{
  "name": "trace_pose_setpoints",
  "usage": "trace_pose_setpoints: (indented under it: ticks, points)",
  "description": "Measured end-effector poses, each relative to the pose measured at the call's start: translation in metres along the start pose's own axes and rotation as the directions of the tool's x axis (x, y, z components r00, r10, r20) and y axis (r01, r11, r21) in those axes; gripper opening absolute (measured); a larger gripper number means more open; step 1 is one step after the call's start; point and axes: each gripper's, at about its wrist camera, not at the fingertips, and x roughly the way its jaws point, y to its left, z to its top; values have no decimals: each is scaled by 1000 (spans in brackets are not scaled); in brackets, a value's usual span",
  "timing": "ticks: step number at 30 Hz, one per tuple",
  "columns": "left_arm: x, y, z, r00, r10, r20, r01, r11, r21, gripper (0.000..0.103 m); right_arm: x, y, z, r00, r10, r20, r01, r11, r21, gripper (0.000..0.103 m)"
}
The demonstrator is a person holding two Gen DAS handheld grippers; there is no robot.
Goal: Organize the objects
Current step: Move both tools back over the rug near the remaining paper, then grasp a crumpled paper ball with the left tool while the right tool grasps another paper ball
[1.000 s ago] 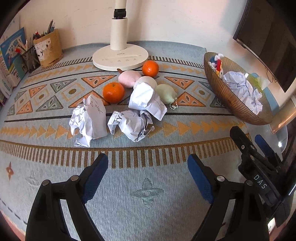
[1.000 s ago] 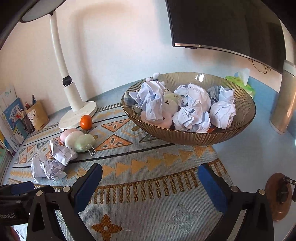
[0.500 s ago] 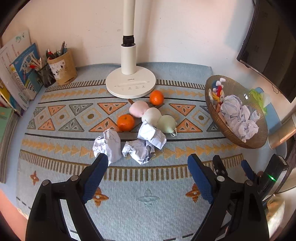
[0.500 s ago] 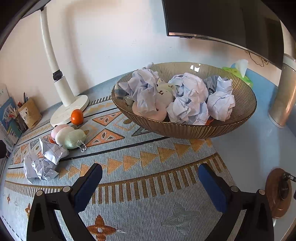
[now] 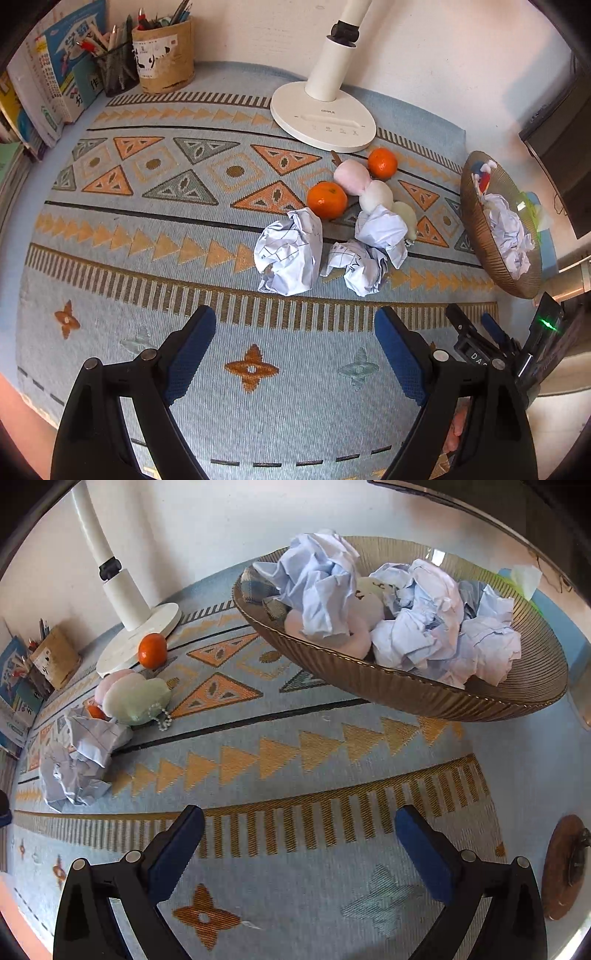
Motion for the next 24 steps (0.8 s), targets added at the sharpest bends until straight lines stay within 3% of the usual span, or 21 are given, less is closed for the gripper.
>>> trace_pose_setpoints:
  ticks: [3, 7, 12, 17, 18, 20, 22, 24]
  points:
    - [16, 6, 10, 998, -44, -51, 47, 997, 55, 87, -13, 21, 22, 990, 138, -36, -136, 989, 56, 103]
    - [37, 8, 25, 994, -53, -100, 69, 985, 157, 87, -8, 67, 52, 953, 280, -111, -275, 960, 61, 103]
    - [60, 8, 45, 983, -83, -164, 122, 963, 241, 87, 19, 102, 63, 944, 244, -220, -236, 970, 61, 103]
    - [80, 3, 50, 976, -76, -206, 139, 940, 313, 86, 44, 118, 70, 921, 266, -284, -247, 964, 102, 101]
    - [83, 3, 51, 976, -74, -204, 139, 937, 320, 85, 48, 121, 70, 919, 263, -293, -243, 965, 102, 98]
    - [85, 3, 54, 977, -85, -197, 148, 932, 332, 81, 54, 126, 72, 911, 271, -312, -248, 962, 111, 80]
    - [85, 0, 57, 977, -102, -188, 165, 921, 354, 59, 60, 130, 72, 907, 260, -332, -241, 966, 98, 56]
    - [85, -1, 60, 966, -151, -211, 219, 911, 349, 45, 61, 132, 71, 907, 253, -336, -239, 967, 84, 55]
